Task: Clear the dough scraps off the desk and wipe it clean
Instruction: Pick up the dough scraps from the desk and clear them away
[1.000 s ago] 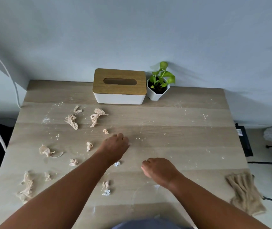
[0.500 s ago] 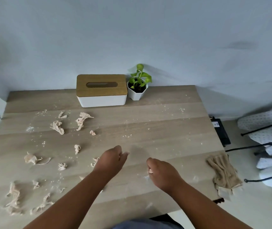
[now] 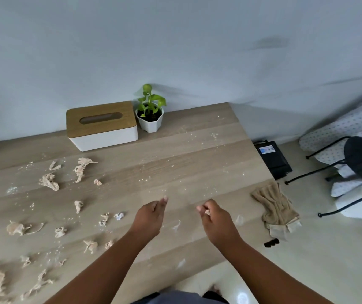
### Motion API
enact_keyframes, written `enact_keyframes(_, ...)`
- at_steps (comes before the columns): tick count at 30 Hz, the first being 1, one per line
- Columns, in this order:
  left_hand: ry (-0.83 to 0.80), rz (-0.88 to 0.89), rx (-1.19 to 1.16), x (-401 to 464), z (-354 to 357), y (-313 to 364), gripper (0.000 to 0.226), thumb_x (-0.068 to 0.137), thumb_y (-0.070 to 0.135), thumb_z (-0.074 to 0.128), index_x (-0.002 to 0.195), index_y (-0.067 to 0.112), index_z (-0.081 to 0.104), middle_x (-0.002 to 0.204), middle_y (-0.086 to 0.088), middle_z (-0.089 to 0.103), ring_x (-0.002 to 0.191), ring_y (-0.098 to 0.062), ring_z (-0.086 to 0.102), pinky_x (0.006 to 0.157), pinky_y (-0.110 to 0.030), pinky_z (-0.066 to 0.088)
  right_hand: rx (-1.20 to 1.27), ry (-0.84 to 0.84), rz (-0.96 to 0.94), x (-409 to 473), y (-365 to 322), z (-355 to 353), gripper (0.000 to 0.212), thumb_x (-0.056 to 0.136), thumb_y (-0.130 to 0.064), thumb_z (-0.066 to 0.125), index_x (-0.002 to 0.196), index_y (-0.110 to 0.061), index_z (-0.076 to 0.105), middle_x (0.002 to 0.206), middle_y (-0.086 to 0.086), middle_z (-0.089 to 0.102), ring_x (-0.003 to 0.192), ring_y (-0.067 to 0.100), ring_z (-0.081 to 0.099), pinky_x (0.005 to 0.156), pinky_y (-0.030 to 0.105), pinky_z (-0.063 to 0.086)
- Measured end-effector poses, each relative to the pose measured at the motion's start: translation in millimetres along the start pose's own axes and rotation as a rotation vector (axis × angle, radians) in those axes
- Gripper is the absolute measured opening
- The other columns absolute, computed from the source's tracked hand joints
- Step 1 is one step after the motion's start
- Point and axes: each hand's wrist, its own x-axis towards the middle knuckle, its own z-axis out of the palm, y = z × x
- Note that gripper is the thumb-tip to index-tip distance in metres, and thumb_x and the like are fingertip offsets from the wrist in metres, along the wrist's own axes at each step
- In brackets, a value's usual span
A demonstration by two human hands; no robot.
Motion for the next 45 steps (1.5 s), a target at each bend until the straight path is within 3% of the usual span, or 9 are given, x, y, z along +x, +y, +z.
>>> enact_keyframes(3, -0.036, -0.109, -0.236, -5.3, 21.4, 13.9, 0.059, 0.091, 0.072, 0.056, 0.076, 0.015, 0.055, 0.056, 0.001, 0.05, 0.046, -0.015, 0.044, 0.044, -0.026, 0.036, 0.08, 0.065, 0.093, -4.4, 9.1, -13.8, 0.026, 0.105, -0.038, 0.055, 0.086, -0.021, 0.049, 0.059, -0.007, 0.05, 0.06, 0.0, 0.054, 0.054, 0.019, 0.037)
enact_keyframes(8, -0.052, -0.125, -0.267, -23.1, 70.0, 39.5, 0.053, 0.092, 0.067, 0.06, 0.079, 0.016, 0.052, 0.057, 0.001, 0.049, 0.047, -0.013, 0.043, 0.044, -0.025, 0.034, 0.275, 0.091, 0.241, -24.7, 35.3, -43.1, 0.034, 0.104, -0.052, 0.046, 0.088, -0.022, 0.051, 0.066, -0.004, 0.055, 0.059, 0.005, 0.052, 0.059, 0.023, 0.04)
enact_keyframes(10, -0.058, -0.103, -0.239, -33.1, 90.5, 49.7, 0.049, 0.093, 0.064, 0.06, 0.08, 0.017, 0.052, 0.058, 0.002, 0.048, 0.047, -0.012, 0.04, 0.045, -0.026, 0.033, 0.517, 0.094, 0.345, -37.7, 50.0, -54.9, 0.035, 0.106, -0.048, 0.045, 0.089, -0.019, 0.051, 0.068, 0.0, 0.057, 0.063, 0.013, 0.052, 0.065, 0.034, 0.043)
enact_keyframes(13, -0.06, -0.056, -0.159, -46.5, 116.8, 63.7, 0.046, 0.097, 0.059, 0.058, 0.081, 0.016, 0.054, 0.062, 0.002, 0.042, 0.049, -0.012, 0.035, 0.045, -0.026, 0.029, 0.806, 0.086, 0.456, -57.7, 72.2, -74.7, 0.029, 0.107, -0.039, 0.046, 0.088, -0.018, 0.052, 0.064, -0.003, 0.056, 0.056, 0.009, 0.049, 0.056, 0.028, 0.042)
enact_keyframes(20, -0.14, -0.092, -0.126, -72.6, 180.8, 82.9, 0.037, 0.103, 0.043, 0.057, 0.077, 0.018, 0.05, 0.058, 0.003, 0.037, 0.046, -0.011, 0.031, 0.047, -0.024, 0.021, 1.018, 0.052, 0.538, -98.5, 124.2, -121.5, 0.011, 0.105, -0.018, 0.05, 0.096, -0.012, 0.053, 0.074, 0.006, 0.049, 0.055, 0.008, 0.047, 0.049, 0.021, 0.039)
enact_keyframes(25, -0.252, -0.115, -0.105, -87.5, 236.6, 88.5, 0.038, 0.103, 0.041, 0.058, 0.073, 0.019, 0.051, 0.058, 0.001, 0.038, 0.046, -0.013, 0.031, 0.049, -0.022, 0.022, 1.1, 0.025, 0.642, -123.3, 164.8, -139.6, 0.015, 0.103, -0.024, 0.052, 0.089, -0.019, 0.054, 0.063, 0.001, 0.049, 0.043, 0.006, 0.042, 0.041, 0.017, 0.03)
enact_keyframes(28, -0.295, -0.118, -0.04, -98.0, 266.9, 91.2, 0.035, 0.103, 0.038, 0.058, 0.074, 0.019, 0.052, 0.057, 0.001, 0.04, 0.045, -0.013, 0.032, 0.049, -0.023, 0.023, 1.117, 0.022, 0.713, -135.2, 192.8, -144.9, 0.019, 0.102, -0.033, 0.052, 0.085, -0.024, 0.054, 0.061, 0.0, 0.053, 0.042, 0.01, 0.04, 0.046, 0.017, 0.027)
enact_keyframes(34, -0.421, -0.117, 0.05, -112.4, 307.2, 94.9, 0.032, 0.104, 0.034, 0.056, 0.078, 0.016, 0.053, 0.059, 0.001, 0.039, 0.046, -0.012, 0.031, 0.048, -0.024, 0.021, 1.235, 0.156, 0.836, -152.1, 236.0, -150.0, 0.019, 0.101, -0.035, 0.049, 0.088, -0.021, 0.051, 0.061, -0.001, 0.054, 0.043, 0.012, 0.039, 0.046, 0.019, 0.025)
enact_keyframes(45, -0.542, -0.138, 0.09, -86.4, 356.7, 107.0, 0.036, 0.101, 0.038, 0.061, 0.067, 0.026, 0.059, 0.061, 0.001, 0.044, 0.049, -0.013, 0.037, 0.047, -0.023, 0.027, 1.129, 0.209, 0.838, -157.8, 270.3, -164.7, 0.028, 0.1, -0.045, 0.051, 0.085, -0.021, 0.052, 0.067, 0.002, 0.055, 0.046, 0.014, 0.041, 0.045, 0.023, 0.029)
